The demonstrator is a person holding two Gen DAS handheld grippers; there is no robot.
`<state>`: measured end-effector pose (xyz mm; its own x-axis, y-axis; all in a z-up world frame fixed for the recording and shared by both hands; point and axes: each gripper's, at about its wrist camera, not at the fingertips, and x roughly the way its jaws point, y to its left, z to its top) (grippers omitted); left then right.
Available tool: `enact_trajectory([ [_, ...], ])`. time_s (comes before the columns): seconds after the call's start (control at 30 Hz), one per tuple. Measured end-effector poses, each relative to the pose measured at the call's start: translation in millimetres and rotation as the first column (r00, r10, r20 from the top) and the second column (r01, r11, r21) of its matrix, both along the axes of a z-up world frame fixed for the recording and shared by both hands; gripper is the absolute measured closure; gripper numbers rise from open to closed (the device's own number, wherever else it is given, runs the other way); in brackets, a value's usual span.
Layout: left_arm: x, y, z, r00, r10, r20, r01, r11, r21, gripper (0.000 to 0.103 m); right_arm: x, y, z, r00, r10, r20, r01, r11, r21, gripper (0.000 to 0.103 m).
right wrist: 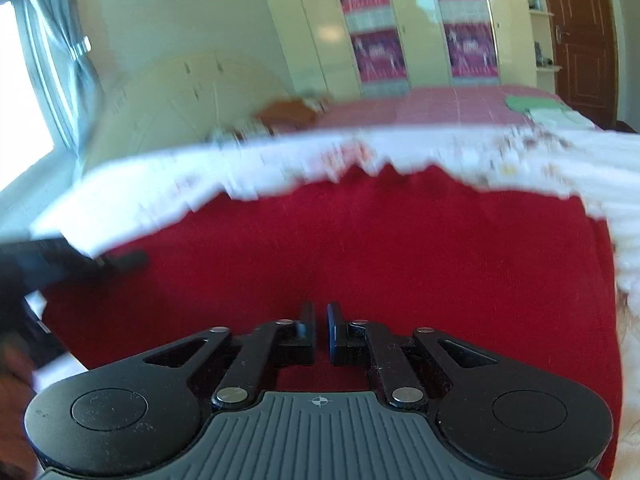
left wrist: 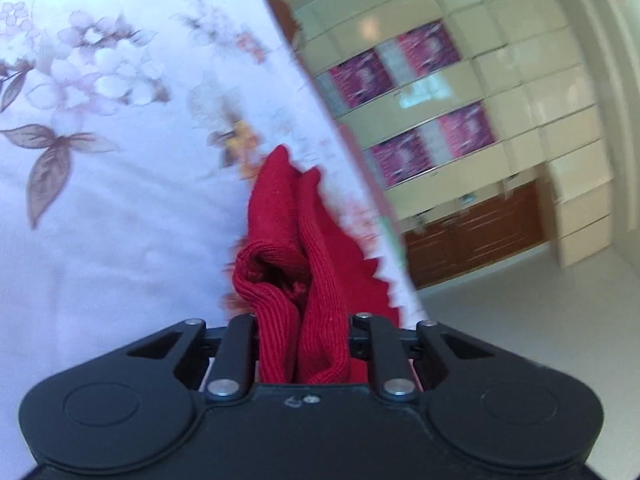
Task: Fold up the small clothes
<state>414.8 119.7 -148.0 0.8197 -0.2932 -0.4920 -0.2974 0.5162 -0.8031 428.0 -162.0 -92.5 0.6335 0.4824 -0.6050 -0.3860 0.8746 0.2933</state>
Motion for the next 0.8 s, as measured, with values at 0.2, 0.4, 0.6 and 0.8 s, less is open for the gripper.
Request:
enact_trajectory([
  [0.2,-2,6,-8,1.000,-0.012,0.018,0.013,1.000,-0.017,0.086,3,-5,0,1.000,-0.015,-0.011,0.016,0.999,0.035,0.098],
  [0.4,9,-34,61,0.977,-0.177,0.116,0.146,0.961,0.234,0.086,8,-11,0,0.997,-0.047,-0.053,0.052,0.995,0.088,0.098],
  [0.6,31,-118,118,0.903,-0.421,0.090,0.330,0.811,0.483,0.086,-7,-61,25,0.975,-0.222,-0.029,0.223,0.949,0.221,0.098],
  [0.8,35,-235,99,0.786,-0.617,-0.048,0.508,0.600,0.618,0.084,-25,-159,34,0.903,-0.409,-0.130,0.428,0.833,0.350,0.098],
])
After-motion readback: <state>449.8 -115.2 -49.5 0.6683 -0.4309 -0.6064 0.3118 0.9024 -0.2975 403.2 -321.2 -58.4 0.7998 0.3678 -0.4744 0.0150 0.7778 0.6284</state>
